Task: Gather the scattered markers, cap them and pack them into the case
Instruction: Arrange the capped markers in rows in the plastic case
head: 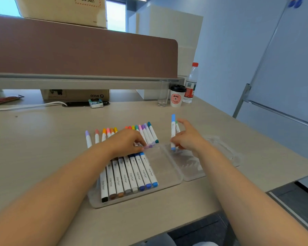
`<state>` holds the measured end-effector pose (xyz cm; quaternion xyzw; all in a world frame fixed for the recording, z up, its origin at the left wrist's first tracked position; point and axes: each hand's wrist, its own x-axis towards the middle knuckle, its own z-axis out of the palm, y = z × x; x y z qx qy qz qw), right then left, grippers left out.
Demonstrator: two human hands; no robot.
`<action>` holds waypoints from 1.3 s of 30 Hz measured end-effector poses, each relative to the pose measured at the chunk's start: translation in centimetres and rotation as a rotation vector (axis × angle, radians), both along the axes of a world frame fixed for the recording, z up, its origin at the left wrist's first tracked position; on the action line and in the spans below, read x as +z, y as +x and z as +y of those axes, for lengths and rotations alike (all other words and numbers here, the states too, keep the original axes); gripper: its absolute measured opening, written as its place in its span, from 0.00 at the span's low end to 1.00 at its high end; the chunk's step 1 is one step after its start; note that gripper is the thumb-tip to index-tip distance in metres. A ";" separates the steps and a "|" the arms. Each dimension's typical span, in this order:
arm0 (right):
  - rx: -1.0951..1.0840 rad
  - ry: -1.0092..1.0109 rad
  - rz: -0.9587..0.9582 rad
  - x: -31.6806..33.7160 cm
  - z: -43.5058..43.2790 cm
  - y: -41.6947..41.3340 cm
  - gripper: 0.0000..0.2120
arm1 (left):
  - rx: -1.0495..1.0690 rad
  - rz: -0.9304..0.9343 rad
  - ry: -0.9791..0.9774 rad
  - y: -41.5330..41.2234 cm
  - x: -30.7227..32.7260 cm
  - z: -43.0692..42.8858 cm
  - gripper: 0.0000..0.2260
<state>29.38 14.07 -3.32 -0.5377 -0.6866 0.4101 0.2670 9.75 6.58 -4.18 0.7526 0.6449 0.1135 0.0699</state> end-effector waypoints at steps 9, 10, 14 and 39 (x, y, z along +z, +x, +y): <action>0.377 -0.095 -0.207 0.8 -5.2 -1.1 0.21 | 0.021 0.118 -0.102 -0.4 -0.9 -3.4 0.22; 0.409 -0.102 -0.228 0.7 -5.6 -1.2 0.19 | 0.022 0.118 -0.124 -0.3 -1.0 -3.7 0.23; 0.465 -0.068 -0.264 0.7 -6.1 -1.6 0.11 | 0.024 0.101 -0.214 -0.2 -1.6 -4.6 0.28; 0.381 -0.019 -0.371 1.0 -6.3 -2.6 0.21 | 0.030 0.042 -0.247 -0.2 -1.3 -5.0 0.30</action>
